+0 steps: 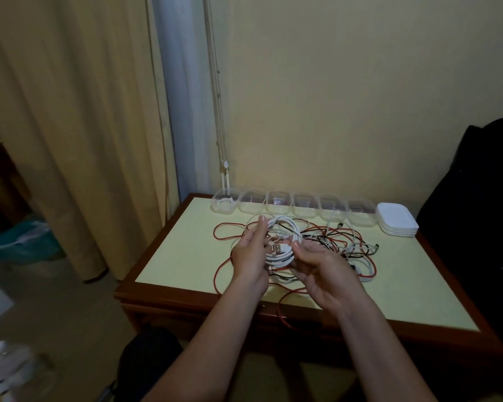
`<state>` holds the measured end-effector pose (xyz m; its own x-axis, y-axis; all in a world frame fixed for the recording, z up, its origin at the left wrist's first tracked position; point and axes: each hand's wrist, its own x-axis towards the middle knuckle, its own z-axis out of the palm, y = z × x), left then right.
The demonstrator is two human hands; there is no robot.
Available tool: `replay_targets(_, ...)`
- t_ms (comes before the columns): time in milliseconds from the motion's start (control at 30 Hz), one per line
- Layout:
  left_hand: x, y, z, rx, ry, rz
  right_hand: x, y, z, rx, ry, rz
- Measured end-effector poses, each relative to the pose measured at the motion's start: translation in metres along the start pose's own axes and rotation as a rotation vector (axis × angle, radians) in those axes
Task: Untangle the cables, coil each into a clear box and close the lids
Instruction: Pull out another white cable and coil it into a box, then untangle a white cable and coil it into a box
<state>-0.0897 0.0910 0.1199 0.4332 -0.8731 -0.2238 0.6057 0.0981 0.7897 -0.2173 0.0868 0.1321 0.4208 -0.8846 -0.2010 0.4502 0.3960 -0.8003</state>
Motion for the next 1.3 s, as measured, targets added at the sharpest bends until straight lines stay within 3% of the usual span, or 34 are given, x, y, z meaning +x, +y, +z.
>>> replay_targets(100,0.020,-0.008,-0.016,0.019,-0.076,-0.135,0.021,0.001,-0.003,-0.073,-0.039,0.051)
replay_targets(200,0.046,-0.013,-0.035,0.161,-0.005,-0.077,0.049,0.005,-0.003,-0.223,0.093,0.057)
replay_targets(367,0.089,-0.013,-0.068,0.574,-0.040,0.043,0.095,0.009,-0.004,-0.387,0.281,0.018)
replay_targets(433,0.111,-0.016,-0.088,0.757,-0.015,0.103,0.116,0.008,-0.005,-0.473,0.297,0.006)
replay_targets(567,0.168,-0.028,-0.145,1.052,0.187,0.159,0.169,0.004,-0.009,-0.581,0.329,-0.020)
replay_targets(667,0.208,-0.035,-0.188,1.298,0.174,0.099,0.214,0.001,-0.007,-0.676,0.325,-0.061)
replay_targets(767,0.241,-0.041,-0.214,1.511,0.158,0.150,0.270,0.004,-0.003,-0.730,0.312,-0.091)
replay_targets(1100,0.354,-0.024,-0.207,1.532,0.131,0.279,0.459,0.032,0.034,-0.959,0.208,-0.209)
replay_targets(1300,0.410,-0.024,-0.206,1.553,0.028,0.479,0.541,0.055,0.063,-1.208,0.168,-0.273)
